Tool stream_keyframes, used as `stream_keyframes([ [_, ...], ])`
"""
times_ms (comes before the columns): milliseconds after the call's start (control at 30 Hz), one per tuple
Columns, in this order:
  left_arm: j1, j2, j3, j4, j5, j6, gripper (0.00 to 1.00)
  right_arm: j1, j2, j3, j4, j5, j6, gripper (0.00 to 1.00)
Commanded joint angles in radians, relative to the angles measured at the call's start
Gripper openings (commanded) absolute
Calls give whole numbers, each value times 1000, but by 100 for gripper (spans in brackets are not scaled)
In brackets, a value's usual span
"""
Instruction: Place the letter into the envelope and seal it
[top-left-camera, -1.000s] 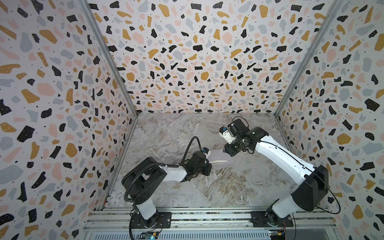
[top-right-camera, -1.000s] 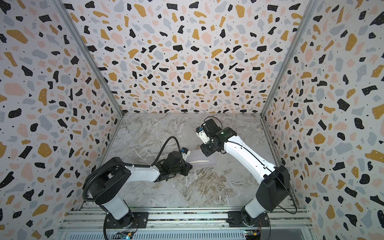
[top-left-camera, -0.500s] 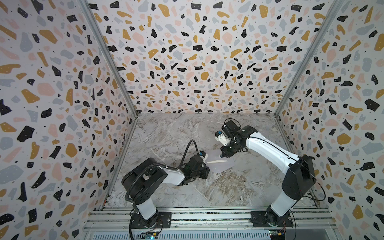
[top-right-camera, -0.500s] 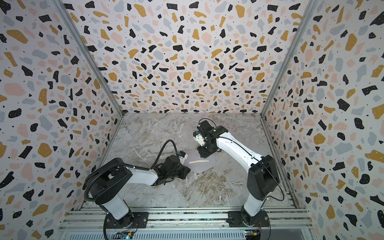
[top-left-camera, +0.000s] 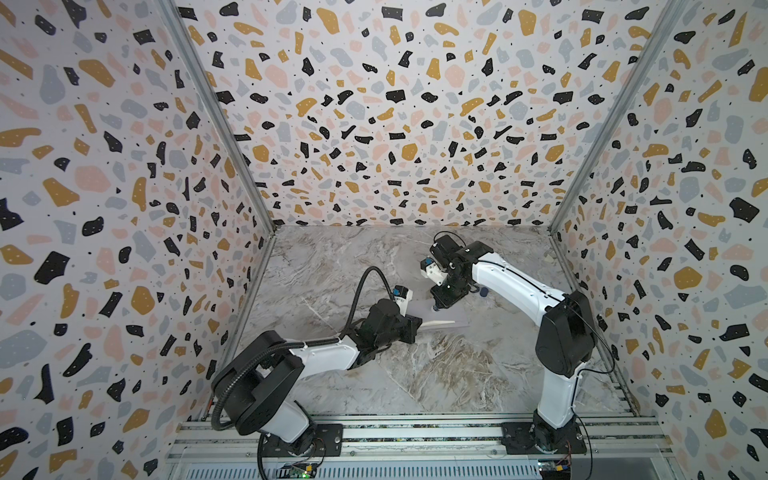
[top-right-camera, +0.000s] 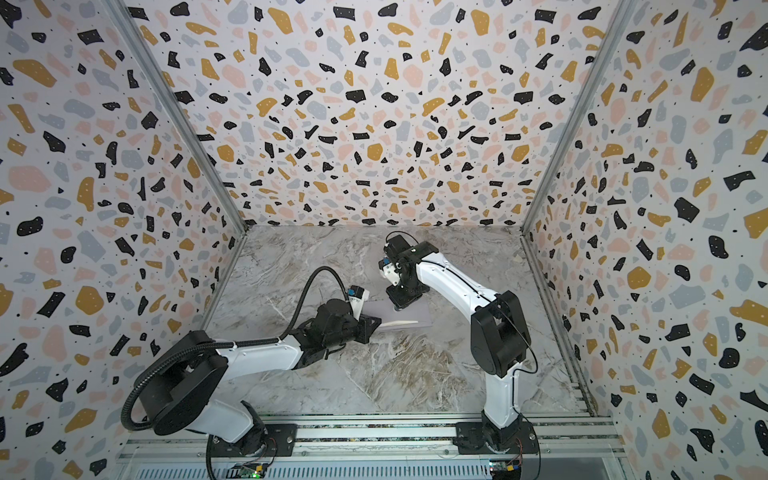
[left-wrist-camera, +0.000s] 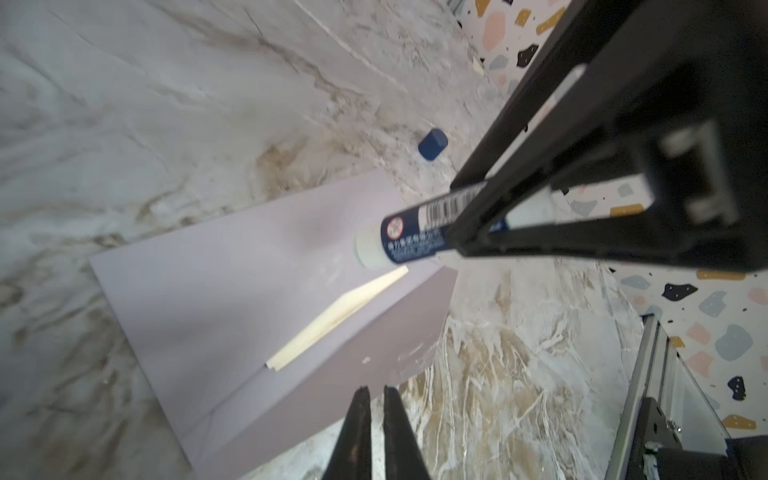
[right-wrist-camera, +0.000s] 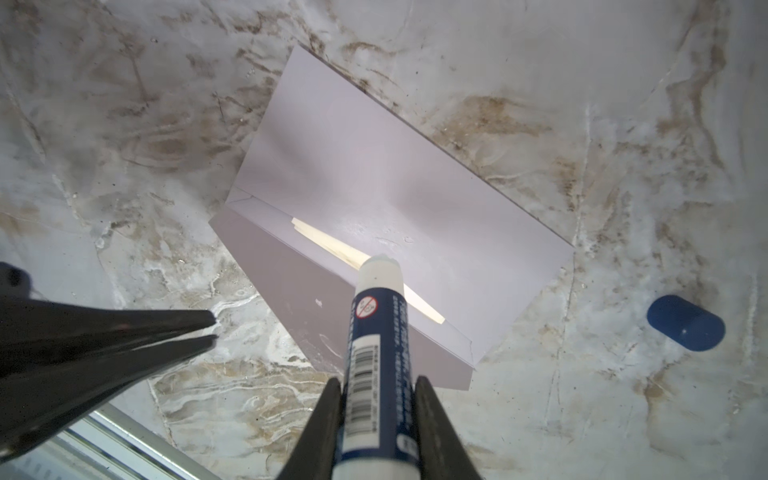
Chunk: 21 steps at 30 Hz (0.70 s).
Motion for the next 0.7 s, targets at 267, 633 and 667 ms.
stream_keyframes([
  [267,29,137,49,-11,11,19,6,29,92,145,-122,11,-21,0],
  [633,29,197,19,13,-5,5,5,41,158,208,-149,24,-22,0],
  [667,29,198,10,17,-6,2,5,40,165,213,-152,26,-21,0],
])
